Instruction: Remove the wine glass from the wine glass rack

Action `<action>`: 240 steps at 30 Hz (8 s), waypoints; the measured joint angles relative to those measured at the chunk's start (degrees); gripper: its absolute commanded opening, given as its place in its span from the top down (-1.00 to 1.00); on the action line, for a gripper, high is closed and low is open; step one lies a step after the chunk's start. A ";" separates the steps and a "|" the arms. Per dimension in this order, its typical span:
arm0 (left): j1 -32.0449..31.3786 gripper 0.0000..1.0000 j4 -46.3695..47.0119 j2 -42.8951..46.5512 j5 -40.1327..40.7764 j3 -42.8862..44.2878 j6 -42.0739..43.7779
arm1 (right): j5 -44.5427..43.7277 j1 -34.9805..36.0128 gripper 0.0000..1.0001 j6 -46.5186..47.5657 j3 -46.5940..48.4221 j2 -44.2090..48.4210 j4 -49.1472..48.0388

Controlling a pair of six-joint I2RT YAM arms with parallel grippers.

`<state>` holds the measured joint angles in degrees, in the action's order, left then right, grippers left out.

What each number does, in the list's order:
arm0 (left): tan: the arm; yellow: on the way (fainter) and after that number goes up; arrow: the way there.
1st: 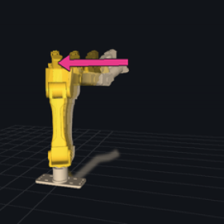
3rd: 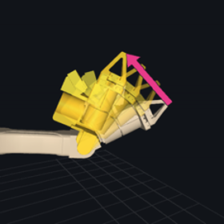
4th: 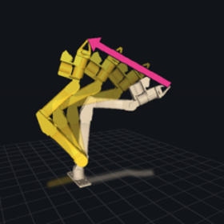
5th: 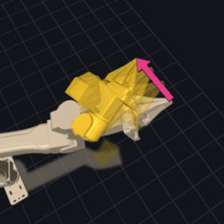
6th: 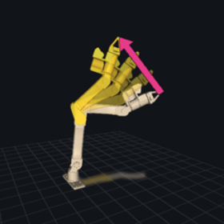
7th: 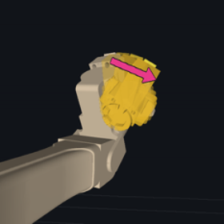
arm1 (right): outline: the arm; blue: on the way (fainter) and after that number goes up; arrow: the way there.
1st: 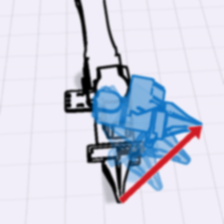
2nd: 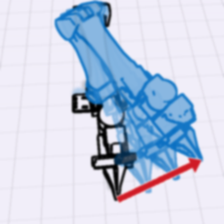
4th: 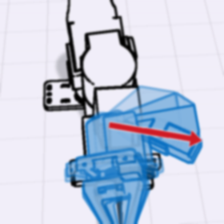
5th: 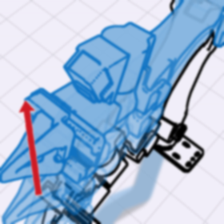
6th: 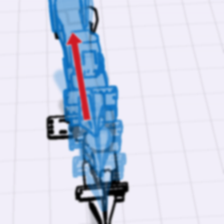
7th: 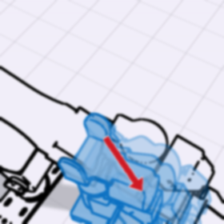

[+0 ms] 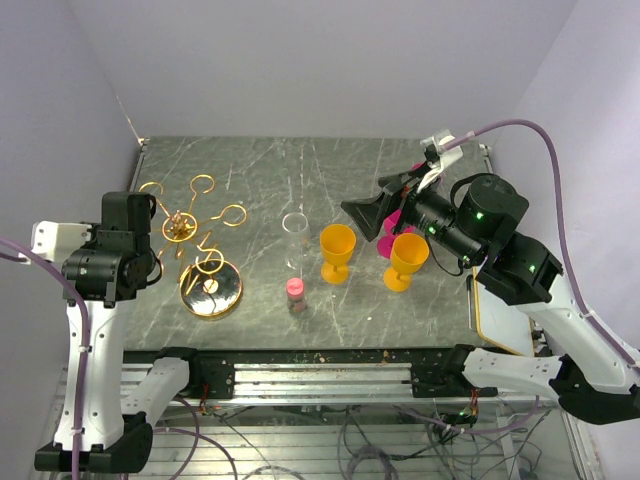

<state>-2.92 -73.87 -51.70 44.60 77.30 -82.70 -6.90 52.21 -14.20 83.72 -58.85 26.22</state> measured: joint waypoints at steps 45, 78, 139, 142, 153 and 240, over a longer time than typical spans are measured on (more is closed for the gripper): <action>0.07 0.86 7.37 3.98 -2.32 2.21 0.90 | -0.24 0.04 -0.99 0.11 -0.92 0.85 -0.22; 0.09 0.87 19.15 0.28 -10.12 -0.31 1.11 | -1.27 0.20 -0.99 0.31 -0.92 0.61 -0.22; 7.02 0.86 62.38 -10.93 -53.88 10.58 -7.65 | 30.75 -17.40 -0.99 -17.59 7.61 -22.03 -21.51; 7.02 0.87 72.35 -10.47 -60.59 5.86 -12.83 | 35.19 -18.43 -0.99 -20.90 7.50 -23.32 -27.23; 7.02 0.86 98.82 -5.99 -73.46 -6.51 -28.92 | 48.39 -21.29 -0.99 -37.97 5.49 -33.51 -55.69; 5.33 -0.99 44.63 10.69 -58.71 6.43 22.77 | -12.96 -16.87 1.00 -40.06 52.52 -68.08 48.00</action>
<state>2.42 -29.23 -41.01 -14.11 83.72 -59.92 -19.86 35.33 -54.26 136.25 -126.93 74.22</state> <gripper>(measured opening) 0.997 0.039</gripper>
